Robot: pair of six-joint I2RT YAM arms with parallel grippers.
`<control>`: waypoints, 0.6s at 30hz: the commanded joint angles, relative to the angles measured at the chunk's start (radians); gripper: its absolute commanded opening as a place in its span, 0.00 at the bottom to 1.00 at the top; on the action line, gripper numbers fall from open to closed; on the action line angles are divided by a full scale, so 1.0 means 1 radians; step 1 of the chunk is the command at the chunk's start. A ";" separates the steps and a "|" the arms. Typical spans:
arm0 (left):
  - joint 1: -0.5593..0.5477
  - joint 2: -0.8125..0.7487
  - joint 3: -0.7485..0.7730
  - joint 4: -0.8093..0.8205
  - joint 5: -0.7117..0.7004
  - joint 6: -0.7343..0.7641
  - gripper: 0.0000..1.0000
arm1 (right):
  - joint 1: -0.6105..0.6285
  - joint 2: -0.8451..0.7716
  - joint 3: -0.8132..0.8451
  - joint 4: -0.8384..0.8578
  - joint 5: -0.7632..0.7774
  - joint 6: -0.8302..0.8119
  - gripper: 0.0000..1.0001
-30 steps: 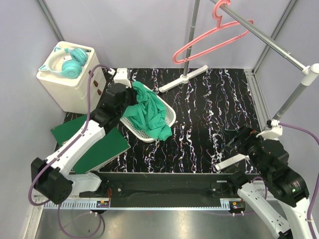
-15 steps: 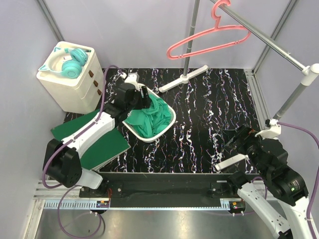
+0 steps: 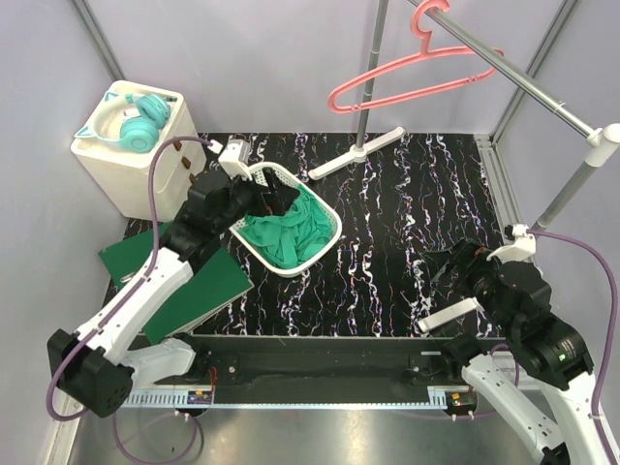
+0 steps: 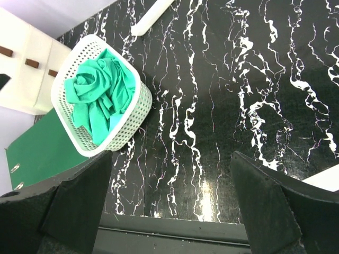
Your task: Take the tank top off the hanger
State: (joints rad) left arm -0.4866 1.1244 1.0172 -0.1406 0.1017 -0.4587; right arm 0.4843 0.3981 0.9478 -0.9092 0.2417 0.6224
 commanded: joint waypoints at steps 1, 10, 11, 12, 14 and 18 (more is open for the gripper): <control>-0.061 -0.054 -0.058 0.070 0.214 -0.038 0.96 | 0.004 0.047 -0.010 0.062 -0.062 -0.023 1.00; -0.319 -0.221 -0.329 0.257 0.197 -0.109 0.97 | 0.004 0.180 -0.098 0.254 -0.220 0.040 1.00; -0.329 -0.241 -0.362 0.278 0.202 -0.124 0.97 | 0.004 0.191 -0.110 0.277 -0.232 0.046 1.00; -0.331 -0.286 -0.397 0.294 0.210 -0.141 0.97 | 0.004 0.203 -0.124 0.327 -0.239 0.062 1.00; -0.333 -0.345 -0.489 0.306 0.202 -0.147 0.97 | 0.004 0.229 -0.173 0.377 -0.288 0.079 1.00; -0.333 -0.566 -0.667 0.291 0.145 -0.204 0.98 | 0.004 0.248 -0.298 0.542 -0.343 0.120 1.00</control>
State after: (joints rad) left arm -0.8158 0.7242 0.4683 0.0624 0.2817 -0.5941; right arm 0.4843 0.6373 0.7395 -0.5724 -0.0090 0.6914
